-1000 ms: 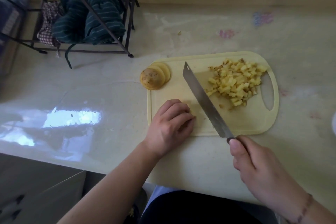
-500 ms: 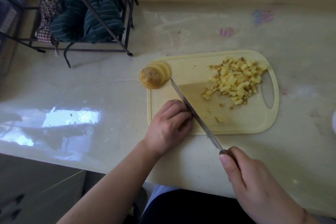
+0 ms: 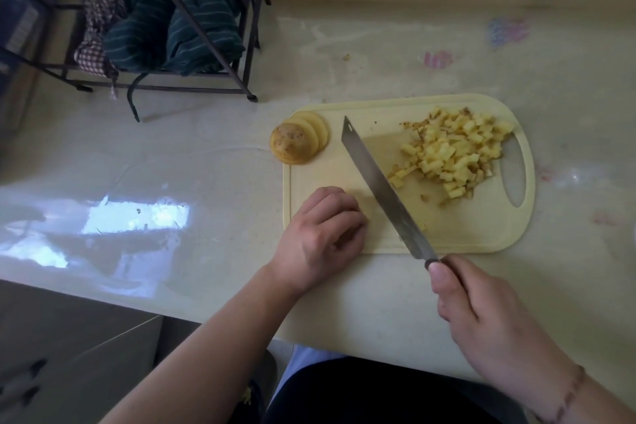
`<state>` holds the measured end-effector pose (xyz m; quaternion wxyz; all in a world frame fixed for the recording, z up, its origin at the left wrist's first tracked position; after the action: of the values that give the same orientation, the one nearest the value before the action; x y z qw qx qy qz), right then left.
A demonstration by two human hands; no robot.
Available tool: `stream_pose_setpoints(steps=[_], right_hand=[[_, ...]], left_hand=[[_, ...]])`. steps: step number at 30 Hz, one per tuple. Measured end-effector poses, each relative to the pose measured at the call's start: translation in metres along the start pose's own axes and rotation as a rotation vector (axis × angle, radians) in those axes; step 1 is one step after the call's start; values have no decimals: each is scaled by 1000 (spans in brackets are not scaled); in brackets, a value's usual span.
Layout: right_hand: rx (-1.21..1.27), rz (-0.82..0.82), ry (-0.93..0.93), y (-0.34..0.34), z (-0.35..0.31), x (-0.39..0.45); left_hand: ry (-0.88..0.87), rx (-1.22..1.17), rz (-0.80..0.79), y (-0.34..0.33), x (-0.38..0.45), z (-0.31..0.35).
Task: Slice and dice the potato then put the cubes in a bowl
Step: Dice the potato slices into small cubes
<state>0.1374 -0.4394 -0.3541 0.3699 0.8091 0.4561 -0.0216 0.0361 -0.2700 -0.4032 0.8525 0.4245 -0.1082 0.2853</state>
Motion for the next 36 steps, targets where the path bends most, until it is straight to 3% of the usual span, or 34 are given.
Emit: stream_pose_setpoints(steps=[23,31,36], right_hand=[[-80,-67,77,-26,-4,-2],[-52,-19,46,4,16,6],[77,36,-65,40,49,21]], left_hand=[[6,37,-12,-1,-3,-2],[11,107,-40,-7,4,0],[-23,91,-79,-29,28,3]])
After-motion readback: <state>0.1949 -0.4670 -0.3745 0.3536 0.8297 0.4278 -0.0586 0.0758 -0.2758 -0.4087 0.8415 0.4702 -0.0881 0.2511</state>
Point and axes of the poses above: each hand's wrist, its own x-axis towards the middle knuckle, its own y-axis out of the back of the hand, z = x × y, the point moved 6 cm from there along x, towards the middle knuckle, and after that the axes turned 4 degrees about z, right-handed, at the moved point
